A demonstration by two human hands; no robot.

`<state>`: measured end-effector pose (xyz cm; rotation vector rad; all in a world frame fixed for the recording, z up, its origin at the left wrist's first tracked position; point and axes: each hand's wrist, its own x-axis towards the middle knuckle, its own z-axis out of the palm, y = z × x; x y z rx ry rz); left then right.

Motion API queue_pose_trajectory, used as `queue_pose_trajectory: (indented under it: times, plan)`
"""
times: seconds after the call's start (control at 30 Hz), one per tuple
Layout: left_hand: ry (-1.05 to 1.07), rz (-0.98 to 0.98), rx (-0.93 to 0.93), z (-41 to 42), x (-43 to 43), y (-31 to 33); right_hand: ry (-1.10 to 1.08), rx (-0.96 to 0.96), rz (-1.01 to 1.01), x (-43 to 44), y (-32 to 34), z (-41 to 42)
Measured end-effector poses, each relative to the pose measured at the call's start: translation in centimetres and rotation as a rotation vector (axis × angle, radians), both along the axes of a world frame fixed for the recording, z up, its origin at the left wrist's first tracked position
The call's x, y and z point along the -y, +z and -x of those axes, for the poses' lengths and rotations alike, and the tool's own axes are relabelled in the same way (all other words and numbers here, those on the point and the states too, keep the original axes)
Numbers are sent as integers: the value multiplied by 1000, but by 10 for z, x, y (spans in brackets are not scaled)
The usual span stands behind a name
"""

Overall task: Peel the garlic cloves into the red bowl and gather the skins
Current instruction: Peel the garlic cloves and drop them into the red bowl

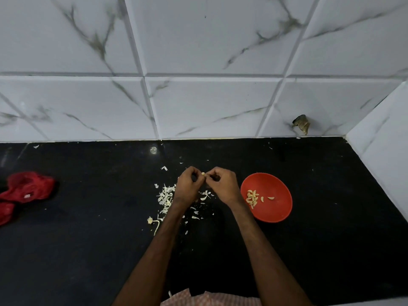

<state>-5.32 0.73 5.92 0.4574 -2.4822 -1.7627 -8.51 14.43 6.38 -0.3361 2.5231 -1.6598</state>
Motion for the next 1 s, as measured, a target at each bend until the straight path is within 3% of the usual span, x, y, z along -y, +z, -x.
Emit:
queue_pose_trajectory:
  times: [0.13, 0.27, 0.67, 1.0]
  plan:
    - [-36, -33, -44, 0, 0, 0, -45, 239, 234, -2, 1, 1]
    - [-71, -19, -51, 1, -2, 1, -71, 285, 316, -3, 4, 1]
    - [-7, 225, -80, 7, -1, 4, -45, 41, 55, -2, 6, 3]
    - [1, 273, -68, 5, 0, 5, 48, -43, -49, -3, 7, 3]
